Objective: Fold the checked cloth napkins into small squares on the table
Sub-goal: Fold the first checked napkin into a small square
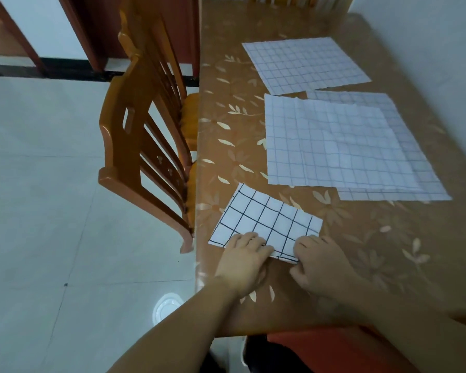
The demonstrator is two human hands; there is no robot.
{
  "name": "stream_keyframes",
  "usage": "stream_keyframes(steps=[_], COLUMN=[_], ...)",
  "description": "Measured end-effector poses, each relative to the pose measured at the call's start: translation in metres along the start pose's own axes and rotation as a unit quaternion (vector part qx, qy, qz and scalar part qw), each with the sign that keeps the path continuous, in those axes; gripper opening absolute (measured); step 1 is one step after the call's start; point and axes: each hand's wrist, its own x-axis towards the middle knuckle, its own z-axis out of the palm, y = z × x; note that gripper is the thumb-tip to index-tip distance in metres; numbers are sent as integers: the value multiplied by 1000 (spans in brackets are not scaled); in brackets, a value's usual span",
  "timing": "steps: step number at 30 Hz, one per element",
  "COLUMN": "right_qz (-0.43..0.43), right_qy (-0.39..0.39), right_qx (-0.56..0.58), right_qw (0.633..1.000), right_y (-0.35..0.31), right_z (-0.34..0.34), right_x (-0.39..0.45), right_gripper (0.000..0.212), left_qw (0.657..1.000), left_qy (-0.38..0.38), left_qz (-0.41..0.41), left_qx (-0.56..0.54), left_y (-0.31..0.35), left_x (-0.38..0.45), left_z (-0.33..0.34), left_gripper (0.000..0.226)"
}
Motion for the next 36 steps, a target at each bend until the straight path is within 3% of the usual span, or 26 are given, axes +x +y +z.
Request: stream_keyframes(steps=[4, 8, 9, 12, 16, 20, 23, 26, 28, 30, 33, 36], right_qz=[0, -44, -48, -28, -33, -73, -76, -23, 55, 135, 193, 228], right_qy=[73, 38, 30, 41, 61, 80, 9, -73, -81, -92, -86, -71], right_qx=[72, 70, 67, 94, 121, 119, 170, 226, 339, 445, 504, 552], right_qw=[995, 996, 996, 994, 990, 987, 982, 971, 936, 880, 837, 799], right_y=[-10, 20, 32, 68, 112, 120, 115, 123, 127, 130, 132, 138], right_z=[2, 22, 27, 35, 32, 24, 28, 36, 40, 40, 37, 31], right_x=[-20, -39, -41, -40, -41, -55, -66, -67, -66, -59, -46, -32], right_gripper=[16, 63, 64, 39, 24, 6, 7, 5, 17, 19, 25, 14], left_qw=[1000, 998, 998, 996, 995, 984, 977, 959, 958, 975, 989, 966], left_qy=[-26, -20, -15, 14, 50, 94, 69, 45, 33, 43, 44, 65], left_qz=[-5, -36, -36, -44, -19, -106, -129, -197, -211, -170, -129, -208], left_qx=[7, -38, -50, -70, -85, -110, -158, -199, -189, -136, -48, -140], left_y=[13, 10, 12, 25, 50, 60, 59, 57, 53, 51, 52, 54], left_x=[10, 16, 16, 21, 42, 55, 53, 46, 39, 33, 24, 19], left_z=[-6, -13, -13, -9, -7, -5, -2, 0, 2, 2, 7, 12], left_gripper=[26, 28, 29, 30, 29, 23, 24, 26, 23, 17, 22, 26])
